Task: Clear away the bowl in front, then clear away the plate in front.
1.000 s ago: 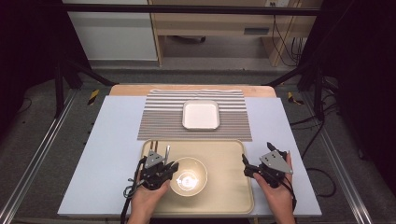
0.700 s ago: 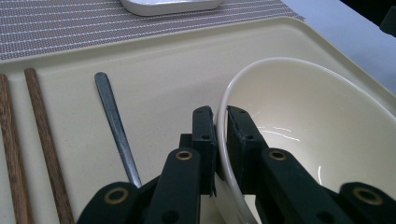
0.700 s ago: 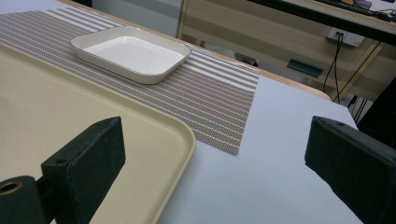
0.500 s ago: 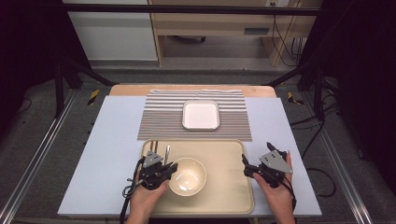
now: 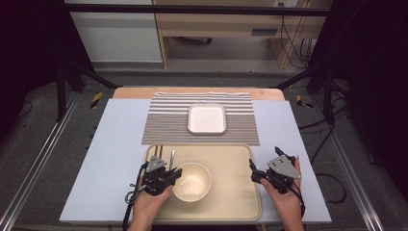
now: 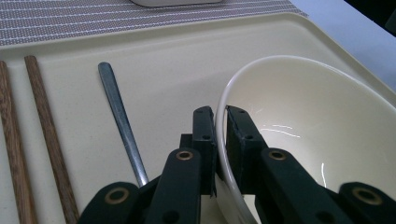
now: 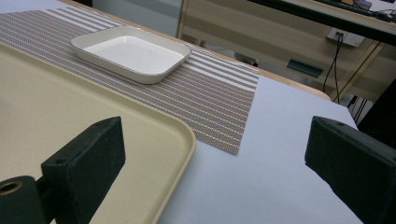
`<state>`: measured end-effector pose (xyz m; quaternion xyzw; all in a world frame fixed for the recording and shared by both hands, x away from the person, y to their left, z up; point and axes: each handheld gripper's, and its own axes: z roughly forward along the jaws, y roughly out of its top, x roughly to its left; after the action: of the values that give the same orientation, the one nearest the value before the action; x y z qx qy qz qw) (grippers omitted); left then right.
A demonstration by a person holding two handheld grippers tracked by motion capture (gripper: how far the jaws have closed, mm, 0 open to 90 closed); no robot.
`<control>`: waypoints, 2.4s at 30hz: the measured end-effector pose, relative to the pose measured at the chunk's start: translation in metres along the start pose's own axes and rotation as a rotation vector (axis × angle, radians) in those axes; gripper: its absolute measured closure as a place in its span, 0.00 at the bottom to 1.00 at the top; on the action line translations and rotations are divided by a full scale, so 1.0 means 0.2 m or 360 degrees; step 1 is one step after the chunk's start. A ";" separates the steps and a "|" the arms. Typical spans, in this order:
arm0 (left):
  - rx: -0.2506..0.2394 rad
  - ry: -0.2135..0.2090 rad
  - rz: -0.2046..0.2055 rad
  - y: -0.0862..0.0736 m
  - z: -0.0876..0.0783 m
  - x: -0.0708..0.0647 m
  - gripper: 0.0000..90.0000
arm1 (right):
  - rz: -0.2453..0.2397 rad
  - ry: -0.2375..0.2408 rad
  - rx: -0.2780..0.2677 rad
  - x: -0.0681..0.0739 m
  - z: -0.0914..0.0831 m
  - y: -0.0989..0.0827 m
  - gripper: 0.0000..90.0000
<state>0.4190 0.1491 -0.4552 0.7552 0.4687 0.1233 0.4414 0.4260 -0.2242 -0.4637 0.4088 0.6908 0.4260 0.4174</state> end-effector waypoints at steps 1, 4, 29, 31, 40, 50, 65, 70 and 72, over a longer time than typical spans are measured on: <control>0.0000 0.0002 0.0002 0.00 0.00 0.00 0.91 | 0.0001 0.0000 0.0001 0.00 0.00 0.00 0.06; 0.0006 0.0004 0.0007 0.00 0.00 0.00 0.91 | -0.0002 0.0000 0.0001 0.00 0.00 0.00 0.06; -0.0220 0.0166 0.0300 0.38 -0.04 0.01 0.24 | -0.0016 0.0004 0.0002 0.01 0.01 0.00 0.06; -0.0225 0.0164 0.0322 0.42 -0.02 0.00 0.23 | -0.0016 0.0005 0.0001 0.01 0.00 0.00 0.06; -0.0243 0.0142 0.0367 0.58 0.16 0.06 0.14 | -0.0028 0.0014 0.0002 0.02 0.01 0.00 0.05; -0.0298 0.0269 0.0336 0.76 0.45 0.23 0.18 | -0.0035 0.0010 0.0008 0.02 0.01 0.00 0.05; -0.0296 0.0479 0.0279 0.73 0.69 0.31 0.34 | -0.0033 0.0021 0.0007 0.02 0.01 0.00 0.05; -0.0230 0.0471 0.0227 0.71 0.73 0.32 0.41 | -0.0029 0.0019 0.0005 0.01 0.01 0.00 0.05; -0.0212 0.0473 0.0223 0.70 0.74 0.32 0.43 | -0.0030 0.0021 0.0007 0.01 0.01 0.00 0.05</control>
<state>0.6256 0.0959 -0.4464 0.7285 0.4658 0.2949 0.4067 0.4266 -0.2214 -0.4655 0.4004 0.6984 0.4231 0.4157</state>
